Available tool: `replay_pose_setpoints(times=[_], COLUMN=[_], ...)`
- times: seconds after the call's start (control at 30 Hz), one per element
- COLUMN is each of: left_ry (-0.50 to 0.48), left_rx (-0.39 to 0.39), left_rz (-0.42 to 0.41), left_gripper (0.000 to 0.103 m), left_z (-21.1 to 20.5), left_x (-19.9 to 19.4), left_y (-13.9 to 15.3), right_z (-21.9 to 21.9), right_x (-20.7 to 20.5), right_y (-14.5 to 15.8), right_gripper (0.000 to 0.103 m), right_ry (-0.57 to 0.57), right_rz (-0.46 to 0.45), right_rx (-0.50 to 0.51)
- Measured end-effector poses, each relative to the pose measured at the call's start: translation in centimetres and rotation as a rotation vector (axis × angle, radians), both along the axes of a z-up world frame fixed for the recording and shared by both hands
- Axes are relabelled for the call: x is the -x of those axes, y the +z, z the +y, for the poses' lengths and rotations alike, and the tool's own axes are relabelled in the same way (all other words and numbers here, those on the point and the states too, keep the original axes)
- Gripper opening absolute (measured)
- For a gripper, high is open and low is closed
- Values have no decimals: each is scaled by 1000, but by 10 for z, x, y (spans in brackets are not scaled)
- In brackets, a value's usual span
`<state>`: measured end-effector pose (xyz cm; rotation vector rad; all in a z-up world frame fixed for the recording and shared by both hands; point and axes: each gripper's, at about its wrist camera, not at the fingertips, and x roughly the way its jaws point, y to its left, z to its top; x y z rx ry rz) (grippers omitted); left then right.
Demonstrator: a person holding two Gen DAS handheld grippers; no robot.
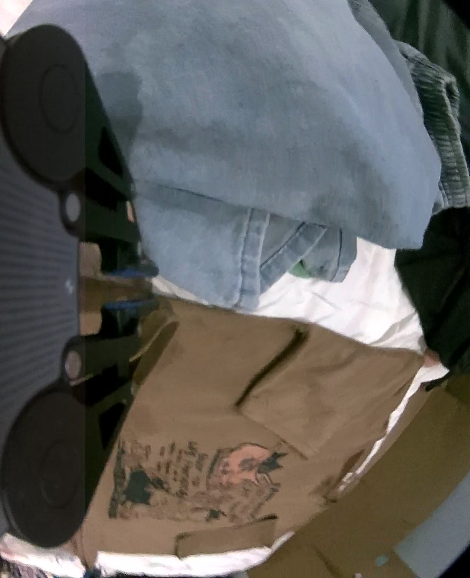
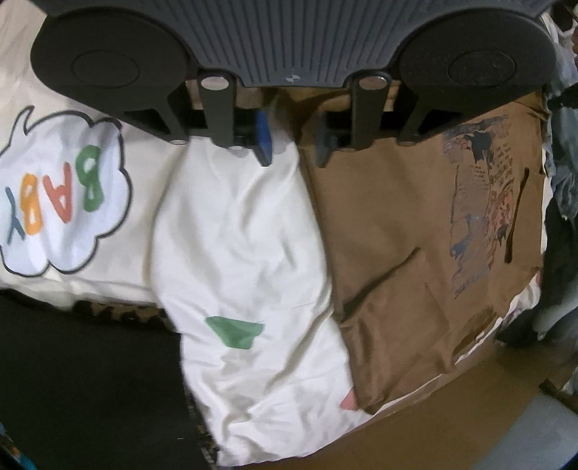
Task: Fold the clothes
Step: 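Open both grippers and move them to the brown shirt hem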
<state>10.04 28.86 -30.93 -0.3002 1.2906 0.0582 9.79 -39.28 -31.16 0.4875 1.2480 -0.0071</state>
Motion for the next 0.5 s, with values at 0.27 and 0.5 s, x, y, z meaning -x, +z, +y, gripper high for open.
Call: replay_pose_setpoints(times=[0.27,0.5], left_ry=[-40,-55], left_rx=[-7,-12], left_rz=[-5,5], left_gripper=[39,44], left_z=[-7,-11], left_x=[0,4], left_y=[-5,-12], right_z=[-15,-7], right_x=[19,24], right_y=[-6,-12], right_gripper=[32,33], right_ry=[-9,67], right_rz=[29,39], right_rx=[38,53])
